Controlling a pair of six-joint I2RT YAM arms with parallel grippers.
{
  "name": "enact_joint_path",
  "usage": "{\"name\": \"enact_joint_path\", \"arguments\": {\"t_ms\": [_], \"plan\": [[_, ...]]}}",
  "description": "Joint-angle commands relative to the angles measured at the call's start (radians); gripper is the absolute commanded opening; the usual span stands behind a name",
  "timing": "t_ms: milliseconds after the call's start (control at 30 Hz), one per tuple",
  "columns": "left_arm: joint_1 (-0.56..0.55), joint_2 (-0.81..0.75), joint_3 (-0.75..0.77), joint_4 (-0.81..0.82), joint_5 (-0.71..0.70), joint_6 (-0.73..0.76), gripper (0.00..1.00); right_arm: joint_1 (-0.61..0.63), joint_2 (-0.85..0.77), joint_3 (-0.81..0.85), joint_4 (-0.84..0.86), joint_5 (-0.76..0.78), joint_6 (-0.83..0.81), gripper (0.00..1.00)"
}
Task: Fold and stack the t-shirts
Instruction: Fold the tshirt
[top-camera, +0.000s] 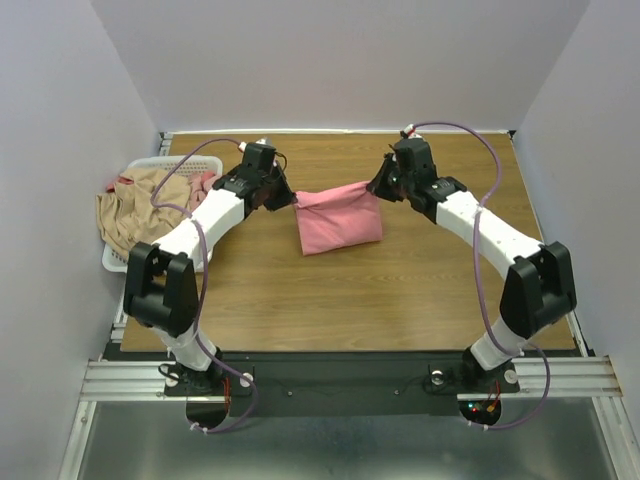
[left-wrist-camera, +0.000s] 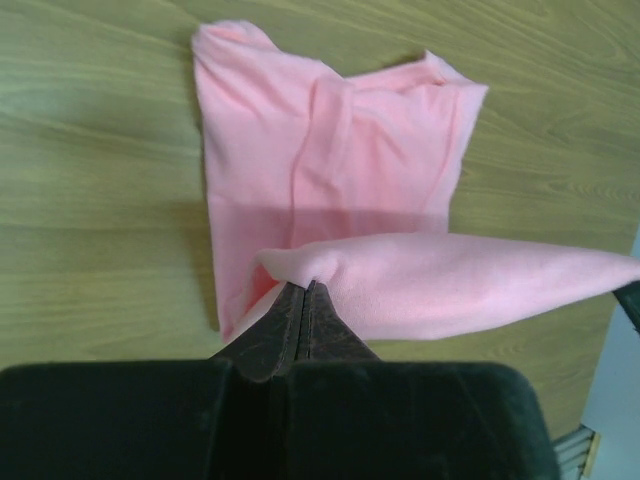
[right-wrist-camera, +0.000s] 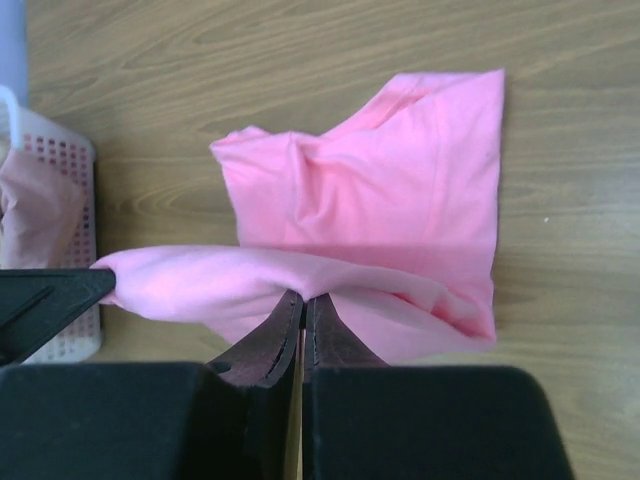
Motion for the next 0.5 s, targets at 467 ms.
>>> {"name": "enact_joint_path", "arguments": {"t_ms": [467], "plan": [[0.057,0.339,0.360,-0.052,-0.008,0.138,0.00,-0.104,0.344,0.294,0.023,-0.023,-0.089,0.00]]}}
